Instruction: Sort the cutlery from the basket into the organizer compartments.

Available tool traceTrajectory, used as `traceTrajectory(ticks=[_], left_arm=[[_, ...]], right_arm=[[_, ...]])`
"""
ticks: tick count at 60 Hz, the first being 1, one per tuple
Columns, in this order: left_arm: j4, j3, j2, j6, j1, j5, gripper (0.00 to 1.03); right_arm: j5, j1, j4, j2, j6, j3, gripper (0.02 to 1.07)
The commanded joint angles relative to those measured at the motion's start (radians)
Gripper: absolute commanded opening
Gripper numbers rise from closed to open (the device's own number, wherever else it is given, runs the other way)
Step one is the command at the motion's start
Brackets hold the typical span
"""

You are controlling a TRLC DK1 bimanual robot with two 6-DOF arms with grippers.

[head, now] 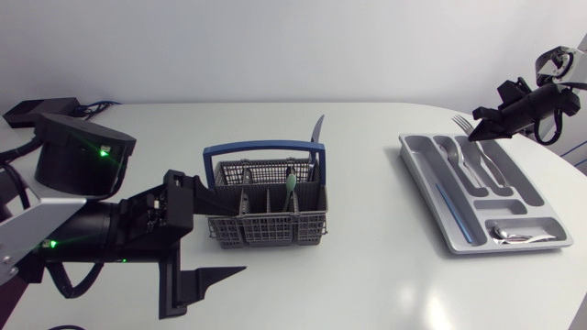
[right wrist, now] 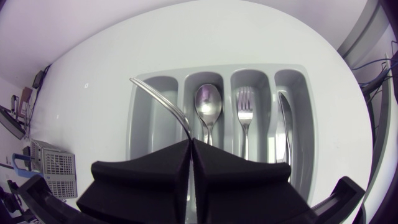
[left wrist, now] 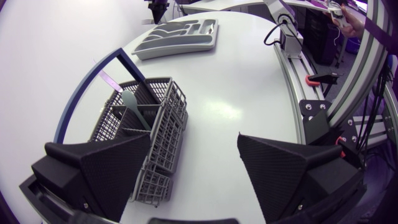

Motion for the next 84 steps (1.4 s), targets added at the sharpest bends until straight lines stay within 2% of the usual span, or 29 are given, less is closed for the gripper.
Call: traceTrajectory(ticks=[1, 29, 44, 69, 84], left_arm=[[-0.003, 0.003, -0.009, -0.017, -0.009, -0.002, 0.97], [-0.013, 0.04, -0.005, -0.054, -0.092, -0.08, 0.97], [-0.023, 0.039, -0.009, -0.057, -0.094, -0.08, 0.97], [-0.023, 0.022, -0.028, -0.057, -0.094, -0.08, 0.97], [-0.023, 0.02, -0.034, -0.057, -0.094, -0.08, 0.97]], right_arm=[[-0.005, -0.016, 0.005, 0.043, 0.042, 0.031, 0.08], [-0.016, -0.04, -0.012, 0.091, 0.117, 0.094, 0.08], [-0.033, -0.063, -0.043, 0.128, 0.148, 0.137, 0.08], [-0.037, -0.068, -0.012, 0.143, 0.148, 0.078, 0.08], [-0.037, -0.073, -0.014, 0.165, 0.165, 0.103, 0.08]])
